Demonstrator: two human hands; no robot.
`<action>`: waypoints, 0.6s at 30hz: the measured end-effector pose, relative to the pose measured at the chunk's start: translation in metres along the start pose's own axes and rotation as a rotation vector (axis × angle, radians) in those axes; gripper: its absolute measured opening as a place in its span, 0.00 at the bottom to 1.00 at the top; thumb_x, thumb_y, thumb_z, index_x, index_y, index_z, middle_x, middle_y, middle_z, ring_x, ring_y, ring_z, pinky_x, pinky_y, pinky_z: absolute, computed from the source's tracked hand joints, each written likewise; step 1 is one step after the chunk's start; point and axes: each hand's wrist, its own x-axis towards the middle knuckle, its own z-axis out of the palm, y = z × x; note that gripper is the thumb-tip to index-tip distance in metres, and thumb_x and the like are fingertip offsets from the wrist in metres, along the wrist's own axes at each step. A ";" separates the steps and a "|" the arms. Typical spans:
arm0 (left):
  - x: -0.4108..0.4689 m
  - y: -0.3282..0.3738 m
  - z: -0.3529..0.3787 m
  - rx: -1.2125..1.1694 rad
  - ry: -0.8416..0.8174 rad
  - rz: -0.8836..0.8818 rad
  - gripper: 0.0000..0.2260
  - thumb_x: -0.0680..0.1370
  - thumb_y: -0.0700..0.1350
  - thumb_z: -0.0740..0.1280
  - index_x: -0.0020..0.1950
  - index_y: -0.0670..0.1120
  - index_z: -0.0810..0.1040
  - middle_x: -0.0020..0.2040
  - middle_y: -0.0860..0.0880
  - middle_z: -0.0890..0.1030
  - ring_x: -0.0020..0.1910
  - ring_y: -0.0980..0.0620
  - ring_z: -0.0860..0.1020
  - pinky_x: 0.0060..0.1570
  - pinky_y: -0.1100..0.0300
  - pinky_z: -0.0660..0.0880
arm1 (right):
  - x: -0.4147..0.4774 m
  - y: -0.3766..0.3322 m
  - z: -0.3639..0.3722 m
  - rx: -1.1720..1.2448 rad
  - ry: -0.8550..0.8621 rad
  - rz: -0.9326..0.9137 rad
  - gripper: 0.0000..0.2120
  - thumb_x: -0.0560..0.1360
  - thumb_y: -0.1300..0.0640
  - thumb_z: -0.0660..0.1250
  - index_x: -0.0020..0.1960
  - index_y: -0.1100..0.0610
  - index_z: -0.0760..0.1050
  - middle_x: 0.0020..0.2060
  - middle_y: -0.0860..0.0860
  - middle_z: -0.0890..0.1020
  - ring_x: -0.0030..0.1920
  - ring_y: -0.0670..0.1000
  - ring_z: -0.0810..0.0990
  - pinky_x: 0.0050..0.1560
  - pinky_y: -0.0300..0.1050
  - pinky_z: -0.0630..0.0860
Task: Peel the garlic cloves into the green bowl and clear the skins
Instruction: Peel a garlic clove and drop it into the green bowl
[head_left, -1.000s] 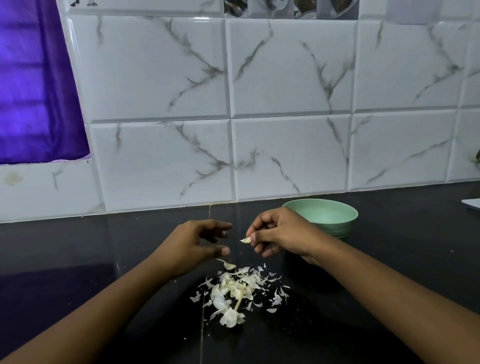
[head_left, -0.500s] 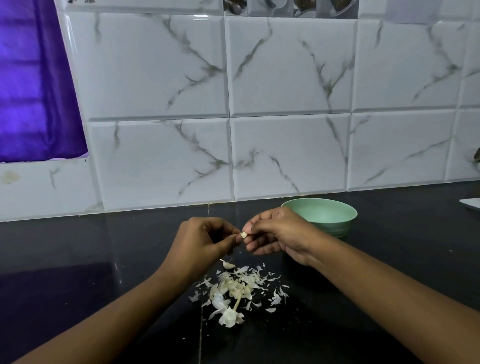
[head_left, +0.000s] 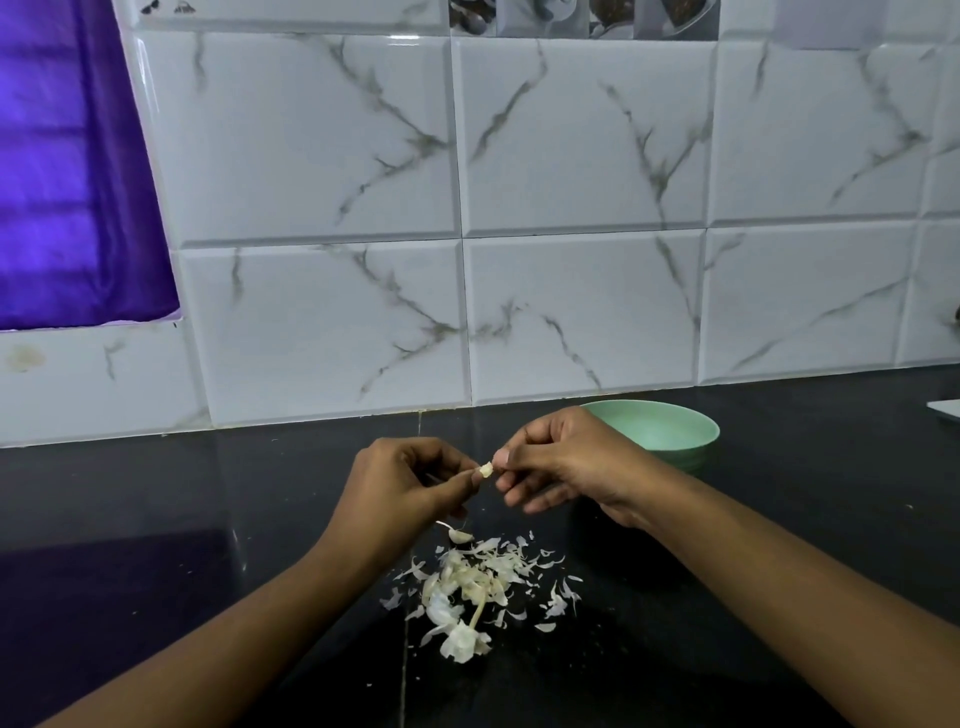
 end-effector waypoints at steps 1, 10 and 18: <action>0.000 0.000 0.000 0.020 -0.003 0.014 0.02 0.71 0.44 0.75 0.39 0.49 0.84 0.33 0.50 0.84 0.31 0.54 0.83 0.36 0.60 0.80 | 0.000 0.001 0.001 -0.004 -0.002 -0.002 0.04 0.74 0.61 0.69 0.42 0.61 0.79 0.33 0.53 0.83 0.33 0.48 0.82 0.35 0.41 0.79; -0.002 0.002 0.002 0.184 -0.030 0.177 0.02 0.71 0.47 0.74 0.41 0.54 0.83 0.33 0.56 0.83 0.30 0.61 0.81 0.32 0.71 0.74 | 0.002 0.002 0.006 -0.040 -0.030 0.031 0.07 0.76 0.62 0.65 0.40 0.59 0.76 0.26 0.49 0.78 0.27 0.45 0.76 0.31 0.41 0.79; -0.003 -0.001 0.002 0.120 0.019 0.206 0.06 0.71 0.44 0.74 0.39 0.56 0.81 0.34 0.58 0.83 0.29 0.59 0.81 0.33 0.67 0.76 | 0.000 0.003 0.009 0.204 -0.181 0.174 0.10 0.80 0.61 0.60 0.42 0.60 0.76 0.29 0.50 0.74 0.26 0.44 0.74 0.31 0.46 0.81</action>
